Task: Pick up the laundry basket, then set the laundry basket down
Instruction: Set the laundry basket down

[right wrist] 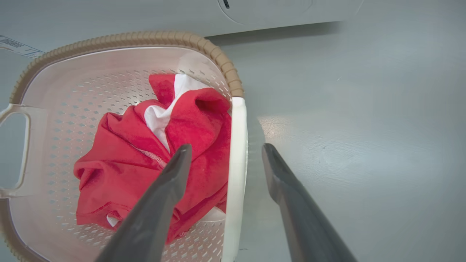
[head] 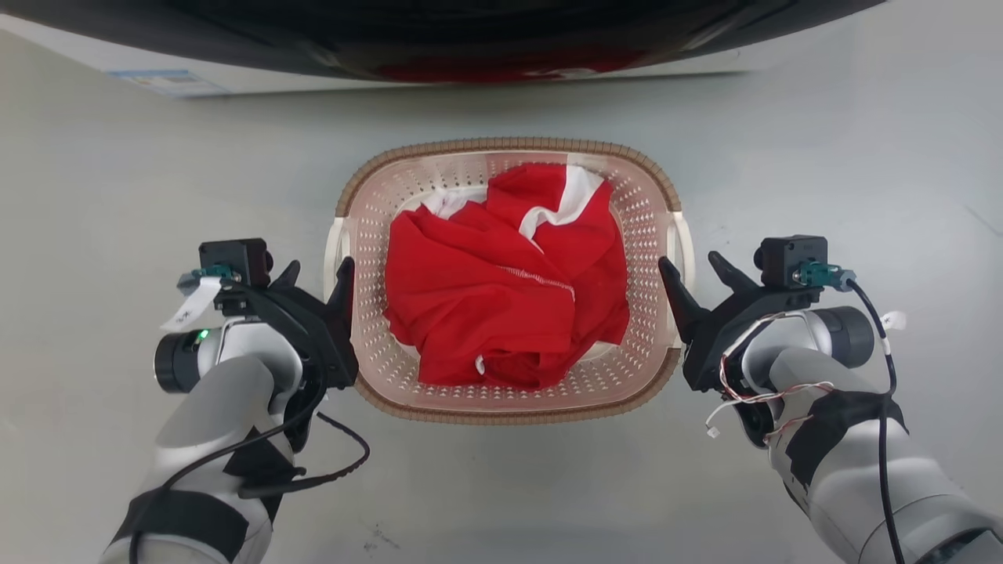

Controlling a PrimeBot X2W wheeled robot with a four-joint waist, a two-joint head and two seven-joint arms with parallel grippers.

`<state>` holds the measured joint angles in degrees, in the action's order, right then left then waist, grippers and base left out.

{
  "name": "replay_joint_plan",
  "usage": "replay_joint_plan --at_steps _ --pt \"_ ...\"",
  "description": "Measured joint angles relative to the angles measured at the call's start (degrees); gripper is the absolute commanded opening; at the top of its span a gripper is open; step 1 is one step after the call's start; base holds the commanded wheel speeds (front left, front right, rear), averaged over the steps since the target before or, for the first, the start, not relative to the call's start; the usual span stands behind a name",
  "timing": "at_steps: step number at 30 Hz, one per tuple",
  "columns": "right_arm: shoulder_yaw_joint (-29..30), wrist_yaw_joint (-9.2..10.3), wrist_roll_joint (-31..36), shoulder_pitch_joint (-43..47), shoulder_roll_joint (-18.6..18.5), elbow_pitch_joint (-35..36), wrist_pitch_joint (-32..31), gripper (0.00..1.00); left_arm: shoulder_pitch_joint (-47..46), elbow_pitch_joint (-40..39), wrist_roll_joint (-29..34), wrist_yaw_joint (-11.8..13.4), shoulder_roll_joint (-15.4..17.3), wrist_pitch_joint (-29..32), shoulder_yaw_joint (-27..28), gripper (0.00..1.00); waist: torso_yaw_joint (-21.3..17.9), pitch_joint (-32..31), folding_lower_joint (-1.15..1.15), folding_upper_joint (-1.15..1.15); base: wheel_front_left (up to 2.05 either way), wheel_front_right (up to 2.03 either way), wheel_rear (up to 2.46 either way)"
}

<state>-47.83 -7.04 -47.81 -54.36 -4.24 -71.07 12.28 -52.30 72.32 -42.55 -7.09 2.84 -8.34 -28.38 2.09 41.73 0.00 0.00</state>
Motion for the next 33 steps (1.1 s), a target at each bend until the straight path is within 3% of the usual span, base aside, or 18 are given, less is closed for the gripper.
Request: replay_joint_plan --at_steps 23,33 --pt "1.0 -0.04 -1.1 9.6 -0.1 2.5 2.0 1.00 10.5 -0.4 0.6 -0.1 1.2 -5.7 -0.5 1.00 -1.8 -17.5 -0.01 0.00 0.00 0.00 0.00" --pt "4.4 -0.04 -2.0 13.6 -1.2 7.8 2.0 1.00 14.2 -4.8 1.0 0.7 2.1 -5.9 0.5 1.00 -2.2 -25.0 -0.01 0.00 0.00 0.00 0.00"
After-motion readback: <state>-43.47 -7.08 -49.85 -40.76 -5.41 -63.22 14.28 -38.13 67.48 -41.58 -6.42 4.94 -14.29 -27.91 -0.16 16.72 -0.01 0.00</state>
